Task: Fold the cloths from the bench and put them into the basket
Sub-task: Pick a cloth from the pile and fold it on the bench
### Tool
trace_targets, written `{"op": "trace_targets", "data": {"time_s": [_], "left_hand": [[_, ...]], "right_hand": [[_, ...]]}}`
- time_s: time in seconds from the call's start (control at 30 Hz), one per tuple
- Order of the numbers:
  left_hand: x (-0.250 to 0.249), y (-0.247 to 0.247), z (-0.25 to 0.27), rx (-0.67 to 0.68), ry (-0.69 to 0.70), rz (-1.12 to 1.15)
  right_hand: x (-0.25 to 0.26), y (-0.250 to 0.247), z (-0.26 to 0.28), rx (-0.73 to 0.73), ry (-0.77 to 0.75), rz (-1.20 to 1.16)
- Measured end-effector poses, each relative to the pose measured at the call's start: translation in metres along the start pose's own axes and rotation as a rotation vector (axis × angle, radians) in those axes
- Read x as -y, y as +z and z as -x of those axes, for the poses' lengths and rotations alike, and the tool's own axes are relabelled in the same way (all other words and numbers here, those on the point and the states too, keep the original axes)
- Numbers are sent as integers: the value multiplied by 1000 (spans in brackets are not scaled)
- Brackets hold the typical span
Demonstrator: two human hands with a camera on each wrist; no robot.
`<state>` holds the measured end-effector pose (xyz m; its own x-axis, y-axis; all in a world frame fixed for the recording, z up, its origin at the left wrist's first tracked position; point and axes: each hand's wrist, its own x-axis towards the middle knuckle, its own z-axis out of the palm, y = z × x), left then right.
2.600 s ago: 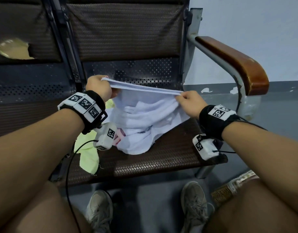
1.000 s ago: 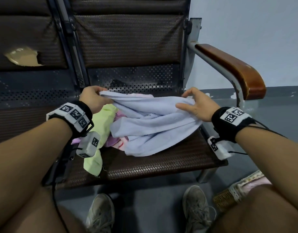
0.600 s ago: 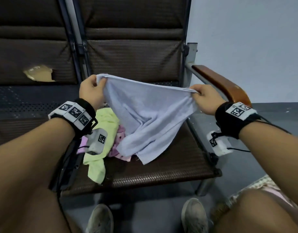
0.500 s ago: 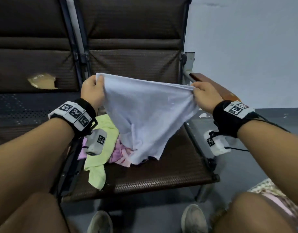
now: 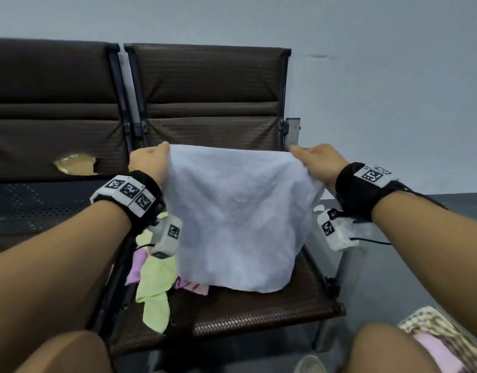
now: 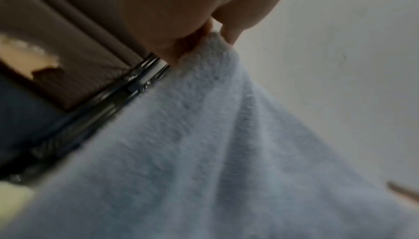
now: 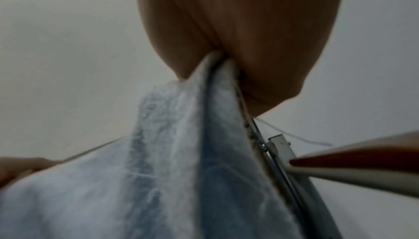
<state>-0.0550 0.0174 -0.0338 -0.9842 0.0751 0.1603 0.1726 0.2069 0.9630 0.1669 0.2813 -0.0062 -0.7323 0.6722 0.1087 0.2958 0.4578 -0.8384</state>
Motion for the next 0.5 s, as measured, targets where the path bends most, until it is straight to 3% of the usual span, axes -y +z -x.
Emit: {"op": "trace_targets", "data": {"time_s": [0.1,0.17,0.3,0.4,0.5], "left_hand": [[-16,18,16,80,-160,252],[-26,33,39,226,-147,365],[-40,58,96,516,25,388],[-40,63,119,582,192,256],[-36,59,125,671,233,189]], "right_hand": [[15,13,5,-19,114,-130],[26,26,10,20,151,-217],[45,53,23,144,162,-409],[50,59,36,263,168,-480],[45,57,43,329,156,-473]]}}
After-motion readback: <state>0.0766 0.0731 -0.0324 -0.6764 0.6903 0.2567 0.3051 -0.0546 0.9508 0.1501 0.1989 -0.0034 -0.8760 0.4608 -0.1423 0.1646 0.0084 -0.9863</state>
